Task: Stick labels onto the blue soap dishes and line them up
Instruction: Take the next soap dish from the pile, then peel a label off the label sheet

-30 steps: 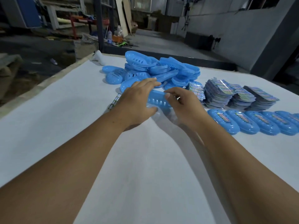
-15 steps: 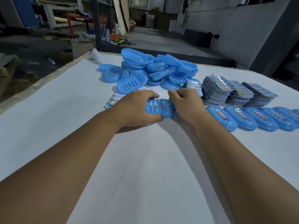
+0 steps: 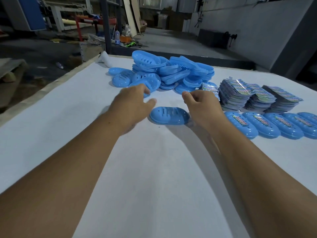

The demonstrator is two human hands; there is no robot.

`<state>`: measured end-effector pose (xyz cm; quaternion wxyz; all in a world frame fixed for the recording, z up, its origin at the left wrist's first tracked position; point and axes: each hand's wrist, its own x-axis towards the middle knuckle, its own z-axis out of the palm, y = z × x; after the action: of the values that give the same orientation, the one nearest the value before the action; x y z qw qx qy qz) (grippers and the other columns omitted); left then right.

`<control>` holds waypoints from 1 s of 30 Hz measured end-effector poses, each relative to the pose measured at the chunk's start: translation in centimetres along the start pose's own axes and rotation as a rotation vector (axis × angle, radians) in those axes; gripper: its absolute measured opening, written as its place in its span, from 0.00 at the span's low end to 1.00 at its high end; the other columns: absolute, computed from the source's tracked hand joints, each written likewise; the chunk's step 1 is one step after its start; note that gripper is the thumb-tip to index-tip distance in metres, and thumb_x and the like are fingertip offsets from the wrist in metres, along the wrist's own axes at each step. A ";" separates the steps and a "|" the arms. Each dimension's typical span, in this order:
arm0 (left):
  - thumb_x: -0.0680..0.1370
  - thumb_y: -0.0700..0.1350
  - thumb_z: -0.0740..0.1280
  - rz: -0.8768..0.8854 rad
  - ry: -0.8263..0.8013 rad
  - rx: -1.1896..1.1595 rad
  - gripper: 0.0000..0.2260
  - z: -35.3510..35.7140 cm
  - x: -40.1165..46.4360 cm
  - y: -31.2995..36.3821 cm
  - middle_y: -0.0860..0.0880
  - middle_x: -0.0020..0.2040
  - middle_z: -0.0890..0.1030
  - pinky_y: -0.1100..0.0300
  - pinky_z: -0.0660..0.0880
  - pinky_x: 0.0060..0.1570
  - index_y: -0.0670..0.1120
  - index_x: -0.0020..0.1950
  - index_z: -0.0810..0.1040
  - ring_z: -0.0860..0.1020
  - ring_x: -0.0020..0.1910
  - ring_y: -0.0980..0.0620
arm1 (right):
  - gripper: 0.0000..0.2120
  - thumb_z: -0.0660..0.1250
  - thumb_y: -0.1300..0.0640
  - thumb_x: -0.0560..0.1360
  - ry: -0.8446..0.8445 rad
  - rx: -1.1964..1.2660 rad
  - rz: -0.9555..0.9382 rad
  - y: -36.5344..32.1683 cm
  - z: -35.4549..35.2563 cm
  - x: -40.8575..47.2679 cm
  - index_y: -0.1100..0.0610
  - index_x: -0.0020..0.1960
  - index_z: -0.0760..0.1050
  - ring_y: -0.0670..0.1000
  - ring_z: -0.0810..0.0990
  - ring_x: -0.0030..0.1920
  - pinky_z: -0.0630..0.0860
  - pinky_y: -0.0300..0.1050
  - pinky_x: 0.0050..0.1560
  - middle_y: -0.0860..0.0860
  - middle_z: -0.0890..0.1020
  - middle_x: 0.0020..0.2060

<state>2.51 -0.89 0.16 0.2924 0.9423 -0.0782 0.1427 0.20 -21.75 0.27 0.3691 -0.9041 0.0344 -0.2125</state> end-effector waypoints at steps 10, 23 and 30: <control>0.73 0.57 0.74 -0.226 -0.143 0.301 0.22 -2.9 0.6 -2.0 0.48 0.51 0.80 0.55 0.70 0.42 0.47 0.61 0.74 0.77 0.49 0.47 | 0.13 0.62 0.43 0.81 -0.007 -0.016 -0.020 -0.2 0.2 0.0 0.49 0.44 0.78 0.49 0.79 0.46 0.69 0.45 0.45 0.38 0.79 0.39; 0.75 0.50 0.72 -0.281 0.096 -0.390 0.07 -2.9 1.6 -1.8 0.50 0.41 0.85 0.56 0.81 0.41 0.47 0.42 0.82 0.84 0.42 0.52 | 0.11 0.64 0.44 0.81 -0.045 0.074 -0.086 -1.0 0.6 -0.6 0.48 0.50 0.81 0.42 0.79 0.44 0.72 0.43 0.47 0.40 0.82 0.42; 0.77 0.49 0.73 -0.130 -0.002 -0.669 0.06 -2.4 0.6 1.0 0.55 0.36 0.83 0.73 0.71 0.29 0.48 0.45 0.82 0.81 0.33 0.63 | 0.15 0.76 0.50 0.75 -0.216 0.436 -0.061 -1.7 0.8 -1.0 0.50 0.60 0.78 0.44 0.86 0.42 0.82 0.42 0.45 0.46 0.88 0.40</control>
<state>2.27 -0.42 2.76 0.5938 0.7973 -0.0608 0.0894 -0.51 -19.82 0.55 0.5505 -0.8211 -0.0790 -0.1282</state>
